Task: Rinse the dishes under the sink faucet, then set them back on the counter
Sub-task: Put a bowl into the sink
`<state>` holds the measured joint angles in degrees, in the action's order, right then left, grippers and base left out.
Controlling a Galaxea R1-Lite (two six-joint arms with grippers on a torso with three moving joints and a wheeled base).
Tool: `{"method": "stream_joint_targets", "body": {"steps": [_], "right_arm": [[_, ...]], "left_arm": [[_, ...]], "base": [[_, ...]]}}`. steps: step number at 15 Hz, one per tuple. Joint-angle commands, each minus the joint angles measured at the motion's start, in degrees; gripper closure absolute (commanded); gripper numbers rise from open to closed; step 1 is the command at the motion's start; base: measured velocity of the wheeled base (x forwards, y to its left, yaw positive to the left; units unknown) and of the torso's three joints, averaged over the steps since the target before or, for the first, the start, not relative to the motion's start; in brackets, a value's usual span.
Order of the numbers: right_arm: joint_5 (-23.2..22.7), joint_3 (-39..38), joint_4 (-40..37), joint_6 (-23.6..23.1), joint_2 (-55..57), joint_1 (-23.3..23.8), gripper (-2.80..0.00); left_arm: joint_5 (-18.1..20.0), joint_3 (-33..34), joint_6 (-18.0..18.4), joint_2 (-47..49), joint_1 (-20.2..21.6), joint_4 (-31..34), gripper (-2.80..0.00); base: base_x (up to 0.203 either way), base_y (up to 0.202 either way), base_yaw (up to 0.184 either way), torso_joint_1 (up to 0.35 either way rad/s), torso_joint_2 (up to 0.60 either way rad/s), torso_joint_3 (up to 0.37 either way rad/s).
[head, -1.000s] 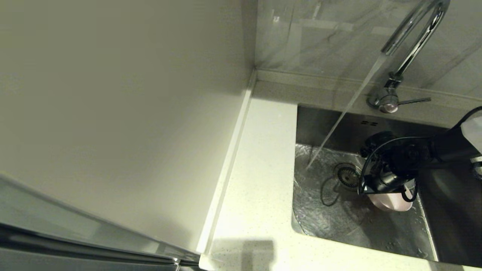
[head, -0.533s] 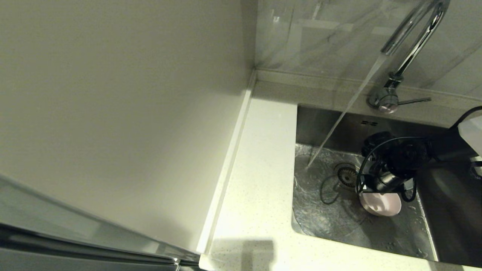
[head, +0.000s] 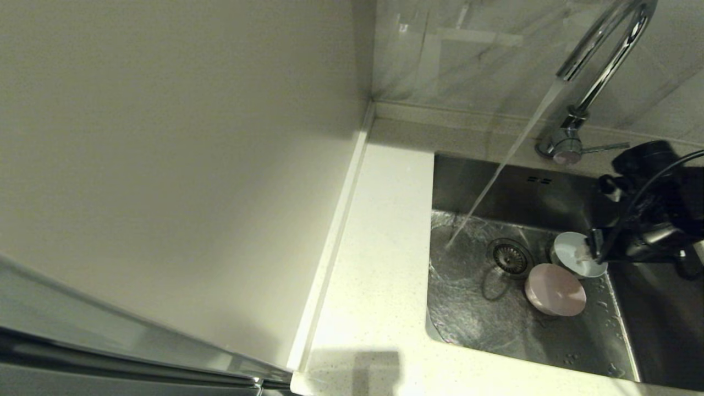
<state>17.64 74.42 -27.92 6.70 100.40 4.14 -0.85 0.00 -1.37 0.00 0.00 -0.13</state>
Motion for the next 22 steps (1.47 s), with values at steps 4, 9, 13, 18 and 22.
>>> {"method": "stream_joint_targets", "body": {"steps": [4,9,13,18,22], "right_arm": [[-3.1,6.6,-25.3,0.2,-17.1,19.6,-2.8],[-12.6,7.7,-42.6,-0.1,-22.3,38.2,-2.8],[-19.2,7.4,-47.2,-4.8,-22.7,53.9,-2.8],[-33.6,3.4,-47.4,-18.3,-21.4,70.5,-2.8],[-34.8,2.4,-45.4,-18.7,-19.5,75.6,-2.8]], "left_arm": [[0.0,0.0,0.0,-0.2,0.0,0.0,0.0],[-0.1,0.0,0.0,-0.2,0.0,0.0,0.0],[-0.1,0.0,0.0,-0.2,0.0,0.0,0.0],[0.0,0.0,0.0,-0.2,0.0,0.0,0.0],[0.0,0.0,0.0,-0.2,0.0,0.0,0.0]], "base": [[0.0,0.0,0.0,0.0,0.0,0.0],[0.0,0.0,0.0,0.0,0.0,0.0],[0.0,0.0,0.0,0.0,0.0,0.0],[0.0,0.0,0.0,0.0,0.0,0.0],[0.0,0.0,0.0,0.0,0.0,0.0]]}}
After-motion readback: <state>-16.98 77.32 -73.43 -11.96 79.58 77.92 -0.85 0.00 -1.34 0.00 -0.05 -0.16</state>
